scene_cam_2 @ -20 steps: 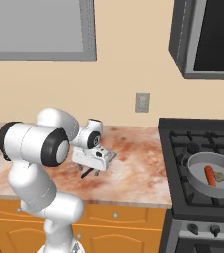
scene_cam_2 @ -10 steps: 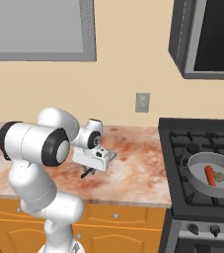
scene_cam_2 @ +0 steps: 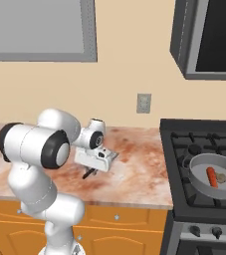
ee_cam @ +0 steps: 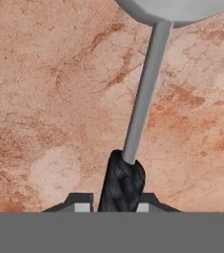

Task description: Put the carrot and garlic in the pot. Retrieve the spatula and lightly stir the vegetables in the pot.

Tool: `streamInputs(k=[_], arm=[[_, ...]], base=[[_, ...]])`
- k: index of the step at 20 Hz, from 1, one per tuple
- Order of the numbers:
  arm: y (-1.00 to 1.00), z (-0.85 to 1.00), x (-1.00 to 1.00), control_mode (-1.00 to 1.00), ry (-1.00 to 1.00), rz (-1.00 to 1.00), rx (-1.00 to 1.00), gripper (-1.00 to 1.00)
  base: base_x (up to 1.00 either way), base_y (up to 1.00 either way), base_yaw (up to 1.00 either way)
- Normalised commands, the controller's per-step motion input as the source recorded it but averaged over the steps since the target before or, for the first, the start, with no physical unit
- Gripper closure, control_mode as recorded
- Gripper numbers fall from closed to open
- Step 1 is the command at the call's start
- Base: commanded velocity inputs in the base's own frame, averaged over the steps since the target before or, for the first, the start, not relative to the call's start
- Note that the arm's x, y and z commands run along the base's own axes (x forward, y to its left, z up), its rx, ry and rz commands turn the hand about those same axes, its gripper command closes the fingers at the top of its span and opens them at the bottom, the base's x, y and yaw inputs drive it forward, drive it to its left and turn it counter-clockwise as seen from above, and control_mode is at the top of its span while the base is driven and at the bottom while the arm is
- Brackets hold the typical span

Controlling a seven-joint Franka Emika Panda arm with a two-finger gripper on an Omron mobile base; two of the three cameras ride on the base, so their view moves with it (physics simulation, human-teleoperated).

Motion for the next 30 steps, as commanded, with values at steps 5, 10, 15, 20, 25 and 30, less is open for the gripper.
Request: streamInputs(k=[5, 10, 15, 20, 25, 30], arm=[[-0.22, 0.89, -0.53, -1.00, 0.00, 0.13, 0.00, 1.00], [-0.01, 1.00, -0.80, -1.00, 0.01, 0.26, 0.00, 1.00], [0.00, 1.00, -0.84, -1.00, -0.07, 0.17, 0.03, 1.00], [0.00, 0.64, -0.63, -1.00, -0.16, 0.06, 0.15, 1.00], [0.00, 0.33, -0.54, -1.00, -0.16, 0.10, 0.13, 1.00], [0.00, 0.00, 0.00, -1.00, 0.00, 0.00, 0.00, 1.00]], base=[[0.00, 0.00, 0.00], [0.00, 0.00, 0.00], [0.00, 0.00, 0.00], [0.00, 0.00, 0.00], [0.00, 0.00, 0.00], [0.00, 0.00, 0.00]])
